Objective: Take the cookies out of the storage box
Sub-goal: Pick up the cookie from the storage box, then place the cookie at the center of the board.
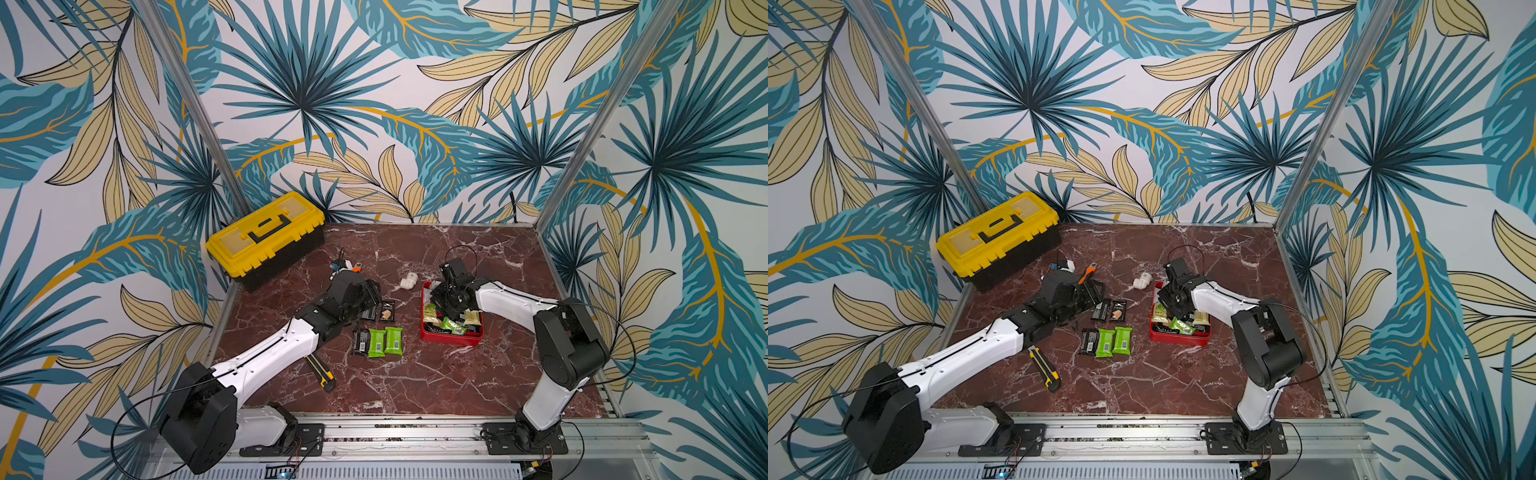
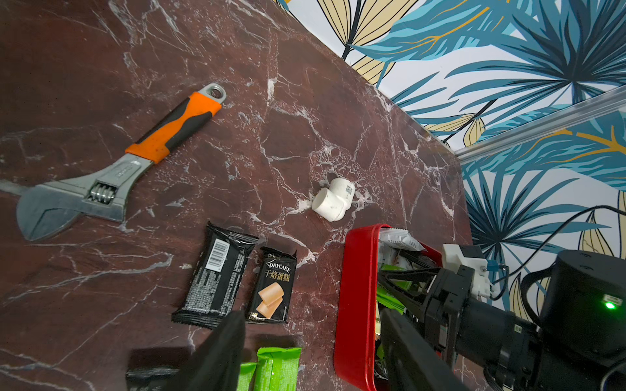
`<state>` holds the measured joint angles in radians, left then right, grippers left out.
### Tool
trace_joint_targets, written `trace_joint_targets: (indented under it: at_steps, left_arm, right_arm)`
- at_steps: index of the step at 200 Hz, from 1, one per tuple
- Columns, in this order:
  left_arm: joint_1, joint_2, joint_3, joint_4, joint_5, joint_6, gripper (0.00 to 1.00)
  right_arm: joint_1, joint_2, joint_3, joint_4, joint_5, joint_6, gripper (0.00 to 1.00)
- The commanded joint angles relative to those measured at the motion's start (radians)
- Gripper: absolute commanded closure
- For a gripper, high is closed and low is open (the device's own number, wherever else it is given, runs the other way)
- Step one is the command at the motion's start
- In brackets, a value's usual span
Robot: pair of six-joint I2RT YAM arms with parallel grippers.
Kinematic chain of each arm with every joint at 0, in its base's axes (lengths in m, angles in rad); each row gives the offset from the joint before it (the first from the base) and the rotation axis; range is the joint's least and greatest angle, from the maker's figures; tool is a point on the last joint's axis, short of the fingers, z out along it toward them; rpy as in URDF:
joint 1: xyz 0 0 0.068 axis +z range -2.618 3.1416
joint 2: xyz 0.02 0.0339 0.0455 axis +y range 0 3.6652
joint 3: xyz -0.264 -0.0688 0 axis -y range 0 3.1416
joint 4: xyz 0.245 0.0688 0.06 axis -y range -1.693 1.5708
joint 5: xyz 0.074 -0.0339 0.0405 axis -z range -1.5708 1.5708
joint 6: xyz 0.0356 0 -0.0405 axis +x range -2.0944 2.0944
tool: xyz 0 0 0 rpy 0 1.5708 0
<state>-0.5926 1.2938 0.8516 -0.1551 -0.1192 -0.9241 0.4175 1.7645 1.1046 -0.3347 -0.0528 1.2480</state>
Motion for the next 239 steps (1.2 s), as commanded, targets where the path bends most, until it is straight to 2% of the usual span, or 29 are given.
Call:
trace_joint_targets:
  at_steps: [1,97,156,196,239]
  left_arm:
    - [0.002,-0.02,0.022,0.006,-0.009,0.006,0.32]
    - [0.007,-0.055,-0.011,0.009,-0.029,0.004,0.32]
    - [0.043,-0.135,-0.042,-0.167,-0.111,-0.067,0.32]
    - [0.085,-0.23,-0.112,-0.223,-0.125,-0.115,0.32]
    - [0.109,-0.344,-0.162,-0.289,-0.159,-0.12,0.31]
  right_arm:
    - [-0.005,-0.037,-0.008,-0.029,0.019,-0.018,0.73]
    - [-0.004,-0.105,0.0,-0.09,0.028,-0.043,0.82]
    - [0.014,-0.186,0.026,-0.163,0.024,-0.084,0.84]
    - [0.106,-0.181,0.099,-0.153,-0.004,-0.132,0.84]
    - [0.272,-0.056,0.255,-0.146,-0.001,-0.205,0.84]
